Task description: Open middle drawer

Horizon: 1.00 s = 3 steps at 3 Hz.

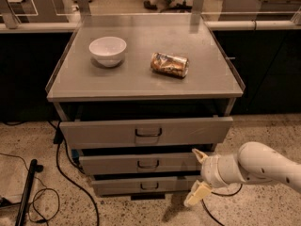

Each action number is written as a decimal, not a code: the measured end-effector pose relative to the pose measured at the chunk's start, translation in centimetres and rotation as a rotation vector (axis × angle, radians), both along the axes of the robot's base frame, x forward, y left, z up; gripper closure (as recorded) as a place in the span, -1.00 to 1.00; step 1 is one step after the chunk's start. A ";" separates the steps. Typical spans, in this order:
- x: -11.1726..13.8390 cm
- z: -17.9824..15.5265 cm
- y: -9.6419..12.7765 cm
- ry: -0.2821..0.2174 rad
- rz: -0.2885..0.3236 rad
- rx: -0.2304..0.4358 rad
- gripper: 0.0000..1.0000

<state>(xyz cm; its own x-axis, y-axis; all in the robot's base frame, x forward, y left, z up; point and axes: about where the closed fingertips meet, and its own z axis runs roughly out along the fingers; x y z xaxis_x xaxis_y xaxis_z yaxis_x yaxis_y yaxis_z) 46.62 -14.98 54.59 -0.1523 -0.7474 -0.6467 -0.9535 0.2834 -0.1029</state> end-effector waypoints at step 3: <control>2.4 -7.0 0.6 -0.031 0.002 0.223 -1.00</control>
Offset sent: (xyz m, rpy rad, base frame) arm 0.0116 -0.0112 -0.0820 0.3180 -0.0133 -0.0228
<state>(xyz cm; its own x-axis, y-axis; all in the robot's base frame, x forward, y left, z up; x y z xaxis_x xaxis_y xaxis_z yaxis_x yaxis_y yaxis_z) 49.00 -14.43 47.61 -0.1281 -0.5859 -0.8002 -0.9515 0.3001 -0.0674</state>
